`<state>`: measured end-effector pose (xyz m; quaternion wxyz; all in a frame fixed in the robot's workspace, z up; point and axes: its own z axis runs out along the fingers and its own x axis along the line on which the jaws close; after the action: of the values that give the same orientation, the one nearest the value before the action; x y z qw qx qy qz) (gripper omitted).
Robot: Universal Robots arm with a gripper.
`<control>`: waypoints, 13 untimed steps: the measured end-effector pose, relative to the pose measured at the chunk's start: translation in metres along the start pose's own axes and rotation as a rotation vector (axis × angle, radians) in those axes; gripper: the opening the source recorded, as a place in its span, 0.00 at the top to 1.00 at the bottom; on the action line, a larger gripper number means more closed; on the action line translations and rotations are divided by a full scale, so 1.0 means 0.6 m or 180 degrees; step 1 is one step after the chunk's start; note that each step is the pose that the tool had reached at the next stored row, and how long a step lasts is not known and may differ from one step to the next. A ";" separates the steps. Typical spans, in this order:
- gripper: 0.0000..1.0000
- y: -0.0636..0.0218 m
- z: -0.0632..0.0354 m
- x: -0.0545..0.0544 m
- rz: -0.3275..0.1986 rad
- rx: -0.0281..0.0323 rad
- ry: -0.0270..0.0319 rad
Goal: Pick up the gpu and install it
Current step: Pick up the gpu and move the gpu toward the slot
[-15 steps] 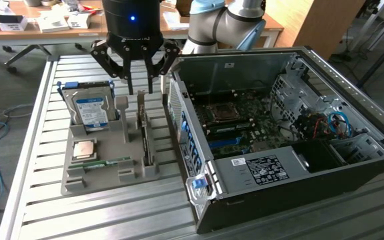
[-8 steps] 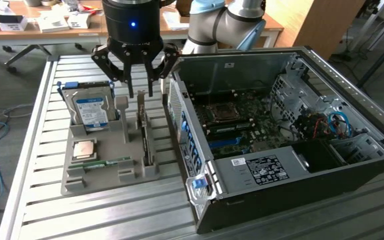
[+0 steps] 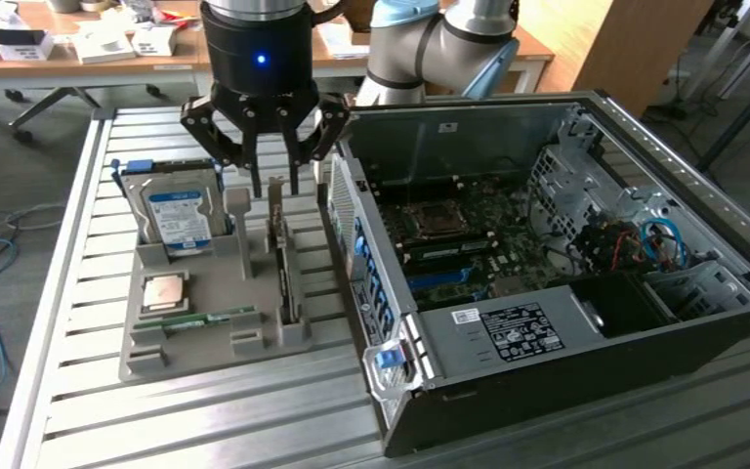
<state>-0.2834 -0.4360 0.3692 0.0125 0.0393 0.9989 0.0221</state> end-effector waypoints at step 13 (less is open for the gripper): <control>0.59 -0.001 0.013 0.000 0.0000 0.0001 0.0000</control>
<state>-0.2834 -0.4360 0.3615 0.0124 0.0393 0.9989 0.0220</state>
